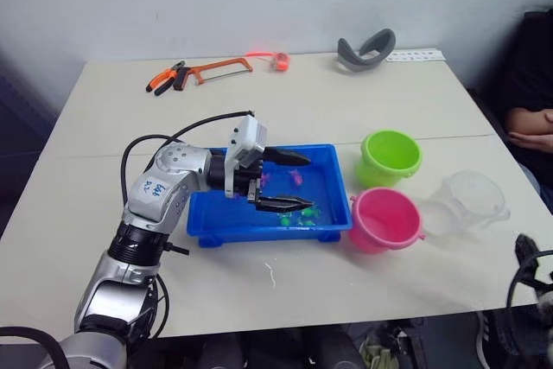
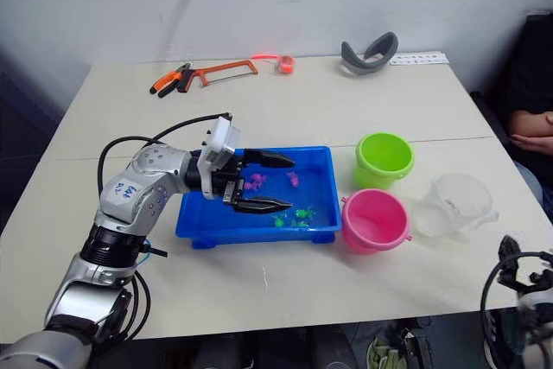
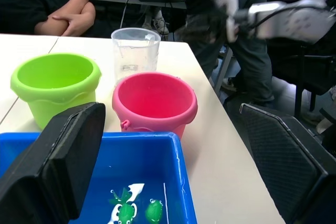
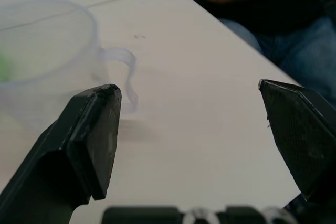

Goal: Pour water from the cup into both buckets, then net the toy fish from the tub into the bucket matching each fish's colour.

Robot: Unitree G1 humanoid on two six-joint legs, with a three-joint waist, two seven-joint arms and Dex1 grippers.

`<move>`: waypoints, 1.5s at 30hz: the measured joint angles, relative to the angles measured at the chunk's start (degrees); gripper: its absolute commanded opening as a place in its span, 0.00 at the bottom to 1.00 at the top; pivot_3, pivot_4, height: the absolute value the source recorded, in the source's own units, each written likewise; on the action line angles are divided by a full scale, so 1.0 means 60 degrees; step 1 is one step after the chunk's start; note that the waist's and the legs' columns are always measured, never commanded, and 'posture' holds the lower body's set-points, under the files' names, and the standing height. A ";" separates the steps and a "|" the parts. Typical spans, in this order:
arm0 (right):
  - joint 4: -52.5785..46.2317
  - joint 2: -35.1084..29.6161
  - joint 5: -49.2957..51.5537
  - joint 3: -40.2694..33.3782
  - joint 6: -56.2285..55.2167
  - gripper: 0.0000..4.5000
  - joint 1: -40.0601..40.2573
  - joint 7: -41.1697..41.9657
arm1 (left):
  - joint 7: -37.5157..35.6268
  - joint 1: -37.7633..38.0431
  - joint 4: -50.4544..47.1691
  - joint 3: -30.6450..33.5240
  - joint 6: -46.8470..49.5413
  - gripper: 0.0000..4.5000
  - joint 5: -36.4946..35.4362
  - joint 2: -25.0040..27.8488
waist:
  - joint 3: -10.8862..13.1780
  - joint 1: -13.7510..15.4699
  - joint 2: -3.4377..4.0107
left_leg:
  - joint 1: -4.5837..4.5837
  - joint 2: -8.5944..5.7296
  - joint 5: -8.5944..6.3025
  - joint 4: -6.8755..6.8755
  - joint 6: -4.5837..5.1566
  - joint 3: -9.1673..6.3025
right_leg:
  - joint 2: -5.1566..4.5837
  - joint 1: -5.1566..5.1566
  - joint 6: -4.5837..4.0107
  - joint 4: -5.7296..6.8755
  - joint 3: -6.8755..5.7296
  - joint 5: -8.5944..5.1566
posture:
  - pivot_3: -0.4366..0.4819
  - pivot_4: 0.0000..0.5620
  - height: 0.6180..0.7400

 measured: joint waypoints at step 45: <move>-0.0839 -0.3106 0.2549 0.8707 0.2524 0.99 -0.7322 0.4602 | 0.3778 0.3113 0.1439 0.1416 0.4222 1.00 0.2080 0.5454 | 0.0029 -0.0127 -0.0117 | -0.0069 -0.0031 -0.0019 -0.0084 0.0022 -0.0110 | -0.0177 -0.0026 -0.0040 -0.0065 -0.0127 -0.0021 | 0.48 0.27 1.00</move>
